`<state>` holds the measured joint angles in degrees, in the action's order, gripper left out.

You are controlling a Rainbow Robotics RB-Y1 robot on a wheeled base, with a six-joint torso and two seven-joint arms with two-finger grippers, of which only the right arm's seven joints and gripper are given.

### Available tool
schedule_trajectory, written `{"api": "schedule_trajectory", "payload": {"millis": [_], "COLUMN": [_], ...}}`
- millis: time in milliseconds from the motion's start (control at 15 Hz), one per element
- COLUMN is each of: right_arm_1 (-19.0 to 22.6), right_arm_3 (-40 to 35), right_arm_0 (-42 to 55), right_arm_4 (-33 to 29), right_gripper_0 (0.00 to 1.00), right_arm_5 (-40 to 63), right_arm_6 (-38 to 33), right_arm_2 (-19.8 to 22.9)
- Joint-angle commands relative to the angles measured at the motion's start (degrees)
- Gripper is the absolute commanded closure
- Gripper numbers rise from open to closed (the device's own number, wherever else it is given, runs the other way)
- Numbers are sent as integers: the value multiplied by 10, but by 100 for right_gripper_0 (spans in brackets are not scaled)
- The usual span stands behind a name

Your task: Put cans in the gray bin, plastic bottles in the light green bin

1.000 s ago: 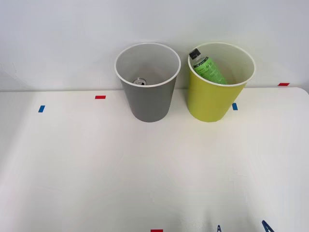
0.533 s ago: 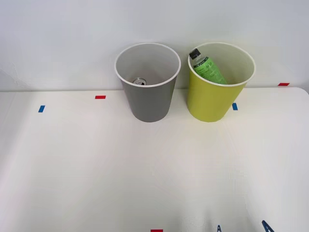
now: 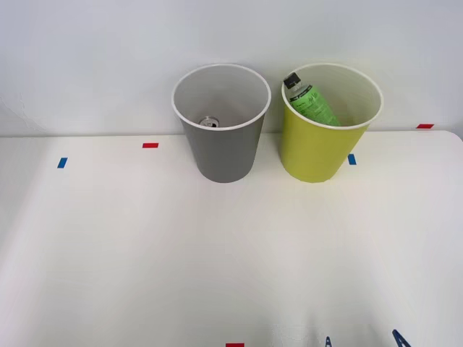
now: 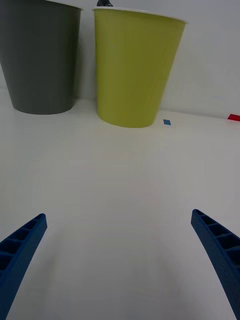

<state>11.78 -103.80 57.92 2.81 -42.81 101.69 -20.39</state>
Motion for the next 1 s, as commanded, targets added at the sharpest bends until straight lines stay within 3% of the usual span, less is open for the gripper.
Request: {"api": "schedule_trajectory", "payload": {"millis": [67, 1000], "right_arm_1": [0, 0], "right_arm_3": [0, 0], "right_arm_0": [0, 0], "right_arm_4": [0, 0], "right_gripper_0": [0, 0], "right_arm_5": [0, 0], "right_arm_6": [0, 0], "right_arm_2": [0, 0]}}
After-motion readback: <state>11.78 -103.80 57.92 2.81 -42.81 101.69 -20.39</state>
